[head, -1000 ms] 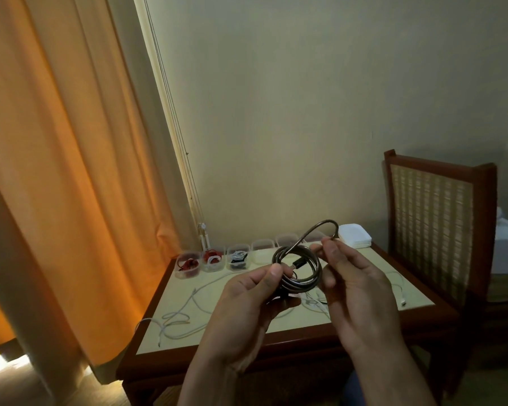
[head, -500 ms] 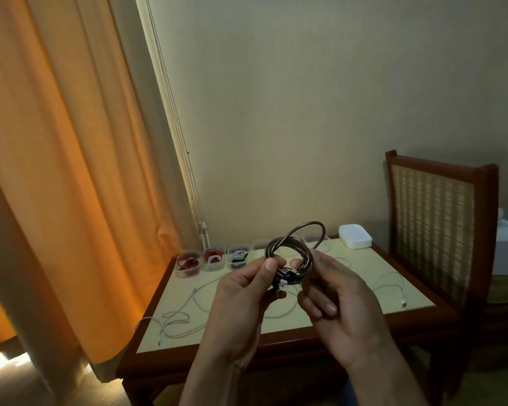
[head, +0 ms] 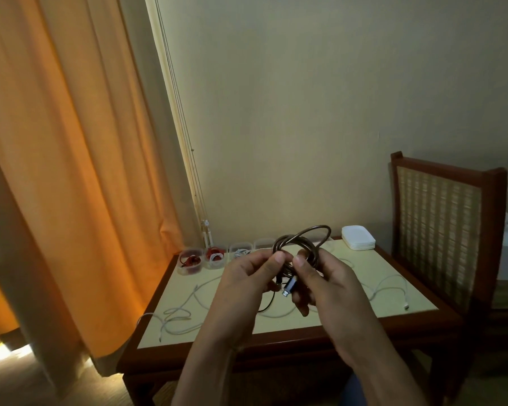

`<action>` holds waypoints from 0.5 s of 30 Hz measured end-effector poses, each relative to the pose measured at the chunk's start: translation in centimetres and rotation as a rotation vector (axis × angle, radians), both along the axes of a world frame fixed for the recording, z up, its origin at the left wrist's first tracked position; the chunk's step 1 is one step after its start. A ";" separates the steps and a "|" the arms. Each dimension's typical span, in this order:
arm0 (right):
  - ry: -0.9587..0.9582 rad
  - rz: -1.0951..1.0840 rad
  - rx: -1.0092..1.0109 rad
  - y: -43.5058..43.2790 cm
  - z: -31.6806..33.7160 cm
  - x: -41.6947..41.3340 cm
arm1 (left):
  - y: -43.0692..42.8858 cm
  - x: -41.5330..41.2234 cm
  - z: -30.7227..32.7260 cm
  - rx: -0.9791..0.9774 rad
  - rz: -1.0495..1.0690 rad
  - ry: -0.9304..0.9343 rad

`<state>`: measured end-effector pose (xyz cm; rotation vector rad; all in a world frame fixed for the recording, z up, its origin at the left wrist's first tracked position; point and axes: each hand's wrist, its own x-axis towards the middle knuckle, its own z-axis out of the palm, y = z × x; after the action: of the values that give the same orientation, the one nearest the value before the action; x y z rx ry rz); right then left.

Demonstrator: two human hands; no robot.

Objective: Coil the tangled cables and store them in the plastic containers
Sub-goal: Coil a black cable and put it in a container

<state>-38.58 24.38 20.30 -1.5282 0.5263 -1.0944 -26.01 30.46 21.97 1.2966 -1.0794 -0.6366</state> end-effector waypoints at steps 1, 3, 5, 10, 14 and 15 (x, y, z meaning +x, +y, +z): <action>0.006 0.017 -0.004 -0.3 0.0 -0.1 | 0.0 0.4 0.2 0.014 -0.007 -0.038; 0.041 0.038 -0.036 -0.5 0.3 -0.3 | 0.1 1.0 0.9 0.025 -0.027 -0.132; 0.084 0.066 -0.071 -0.7 0.5 -0.5 | 0.5 1.3 1.6 0.032 -0.065 -0.226; 0.188 0.079 -0.116 -0.6 1.2 -1.1 | 0.7 2.1 2.2 -0.002 -0.072 -0.304; 0.186 -0.011 -0.133 -0.6 1.5 -1.1 | 0.3 2.0 1.8 -0.049 0.036 -0.213; 0.204 -0.052 -0.178 -0.8 1.5 -1.2 | 0.2 1.8 1.6 -0.066 0.064 -0.184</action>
<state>-39.75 23.63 21.79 -1.8036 0.6241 -1.0532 -24.17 30.70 23.59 1.3461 -1.1931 -0.4366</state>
